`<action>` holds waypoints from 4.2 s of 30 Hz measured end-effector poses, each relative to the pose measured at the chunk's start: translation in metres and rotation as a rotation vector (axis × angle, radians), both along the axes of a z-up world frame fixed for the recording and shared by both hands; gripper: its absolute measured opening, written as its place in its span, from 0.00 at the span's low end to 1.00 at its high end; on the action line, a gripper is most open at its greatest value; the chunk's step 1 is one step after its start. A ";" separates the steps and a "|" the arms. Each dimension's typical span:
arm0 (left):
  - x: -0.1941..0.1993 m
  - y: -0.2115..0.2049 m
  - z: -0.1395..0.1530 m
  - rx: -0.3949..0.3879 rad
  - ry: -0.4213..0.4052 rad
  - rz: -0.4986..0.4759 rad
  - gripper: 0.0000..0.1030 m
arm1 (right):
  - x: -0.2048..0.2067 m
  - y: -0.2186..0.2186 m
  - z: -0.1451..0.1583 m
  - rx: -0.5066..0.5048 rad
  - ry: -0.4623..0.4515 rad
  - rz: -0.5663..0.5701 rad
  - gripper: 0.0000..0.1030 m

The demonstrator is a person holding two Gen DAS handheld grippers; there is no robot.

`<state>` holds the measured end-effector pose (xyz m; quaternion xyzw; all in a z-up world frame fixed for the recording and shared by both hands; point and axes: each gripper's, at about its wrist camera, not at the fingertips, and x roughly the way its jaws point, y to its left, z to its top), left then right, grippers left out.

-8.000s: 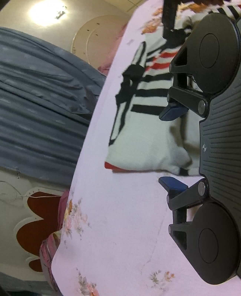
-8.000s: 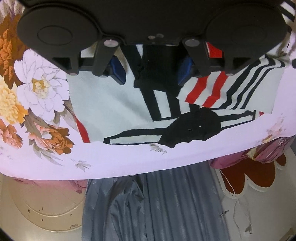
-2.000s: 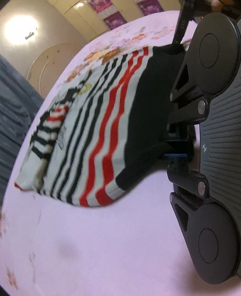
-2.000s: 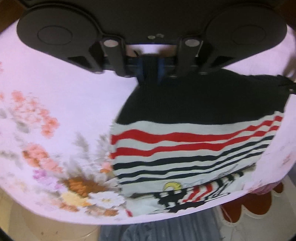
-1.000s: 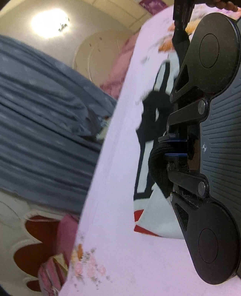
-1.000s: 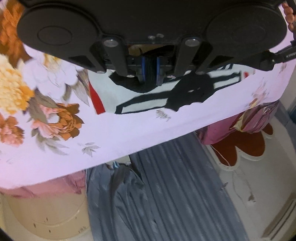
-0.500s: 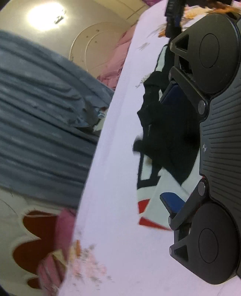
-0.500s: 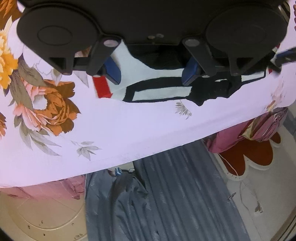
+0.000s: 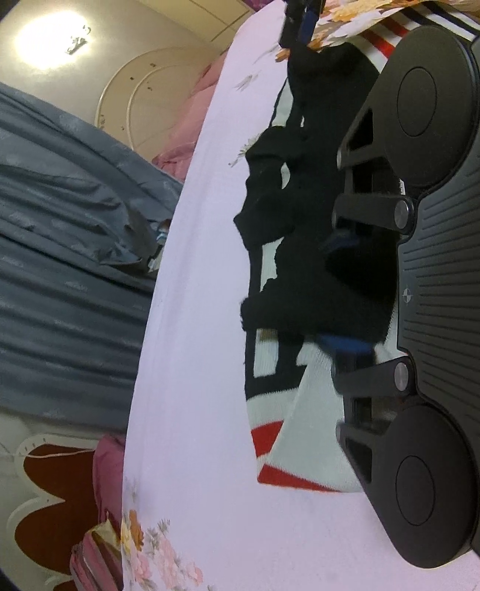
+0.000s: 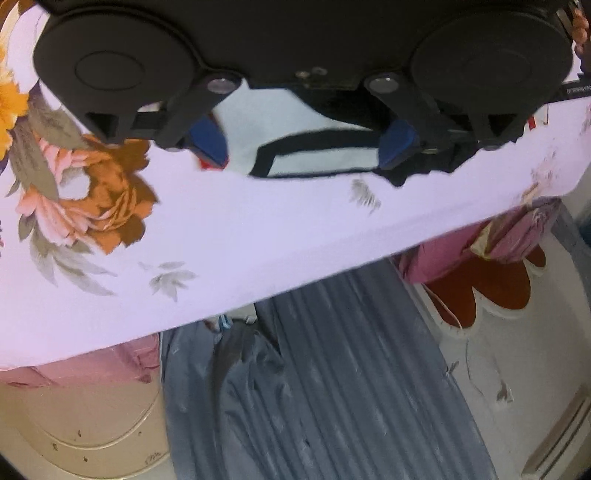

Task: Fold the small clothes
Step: 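Lift the hem with both grippers and fold it over toward the collar, then open both grippers and release the hem onto the folded sweater, then grasp the side edge of the folded sweater with the left gripper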

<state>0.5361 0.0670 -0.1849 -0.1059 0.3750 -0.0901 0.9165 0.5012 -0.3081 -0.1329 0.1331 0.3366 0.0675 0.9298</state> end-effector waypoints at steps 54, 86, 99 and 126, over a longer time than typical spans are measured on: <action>-0.031 0.010 0.014 0.145 -0.124 0.125 0.39 | -0.004 0.035 0.002 -0.209 -0.001 -0.024 0.40; -0.119 -0.043 0.010 0.116 -0.074 0.011 0.50 | -0.097 0.120 -0.009 -0.301 0.000 0.238 0.39; -0.129 -0.027 -0.004 0.137 -0.024 0.002 0.50 | -0.126 0.104 -0.024 -0.392 0.071 0.126 0.51; -0.148 -0.006 0.017 0.094 0.099 -0.058 0.75 | -0.140 0.114 -0.037 -0.531 0.177 -0.013 0.58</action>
